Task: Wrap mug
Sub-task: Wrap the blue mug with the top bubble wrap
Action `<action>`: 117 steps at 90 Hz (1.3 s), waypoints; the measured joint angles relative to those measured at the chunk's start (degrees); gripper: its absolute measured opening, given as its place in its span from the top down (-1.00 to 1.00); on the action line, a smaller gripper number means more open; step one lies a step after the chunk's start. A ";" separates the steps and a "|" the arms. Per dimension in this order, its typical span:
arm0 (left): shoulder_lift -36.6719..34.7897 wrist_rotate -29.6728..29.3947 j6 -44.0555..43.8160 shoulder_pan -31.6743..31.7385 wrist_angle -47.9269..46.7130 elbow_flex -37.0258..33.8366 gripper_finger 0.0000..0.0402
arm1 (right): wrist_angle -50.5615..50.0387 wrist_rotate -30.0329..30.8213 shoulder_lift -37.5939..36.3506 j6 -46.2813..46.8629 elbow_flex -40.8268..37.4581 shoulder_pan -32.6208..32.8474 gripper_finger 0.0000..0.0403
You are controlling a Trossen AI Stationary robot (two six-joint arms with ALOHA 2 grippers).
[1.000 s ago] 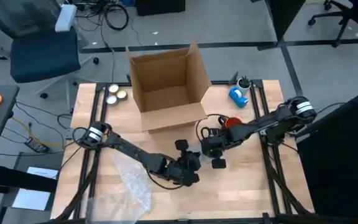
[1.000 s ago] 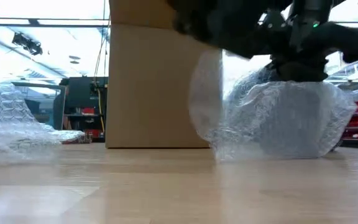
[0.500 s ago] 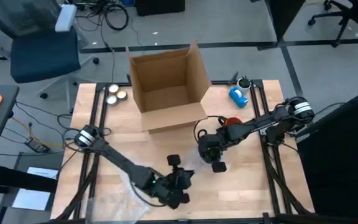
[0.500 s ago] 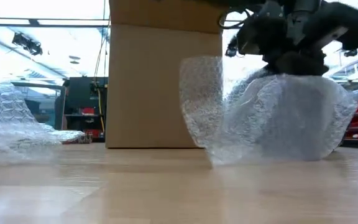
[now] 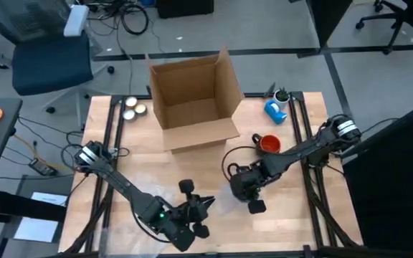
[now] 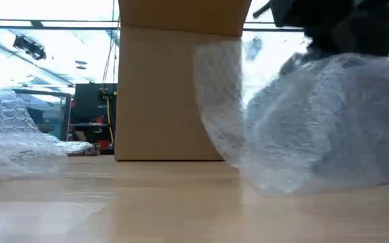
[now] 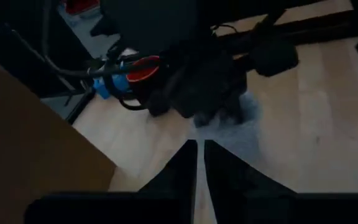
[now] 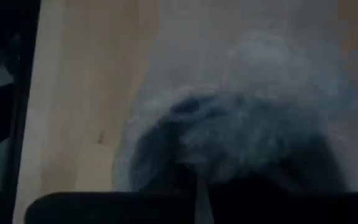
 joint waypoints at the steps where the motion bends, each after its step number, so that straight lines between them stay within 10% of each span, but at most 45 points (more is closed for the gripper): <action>1: 0.00 0.00 0.00 -0.01 0.00 0.00 0.93 | -0.61 0.04 0.00 0.00 0.35 0.02 1.00; 35: 0.02 0.04 -1.30 -0.35 -0.42 0.00 0.93 | -19.82 5.99 -0.22 1.69 13.07 0.69 1.00; 117: 14.93 14.10 7.47 8.96 28.35 -0.07 0.93 | -7.29 11.09 5.56 1.22 4.57 1.62 0.91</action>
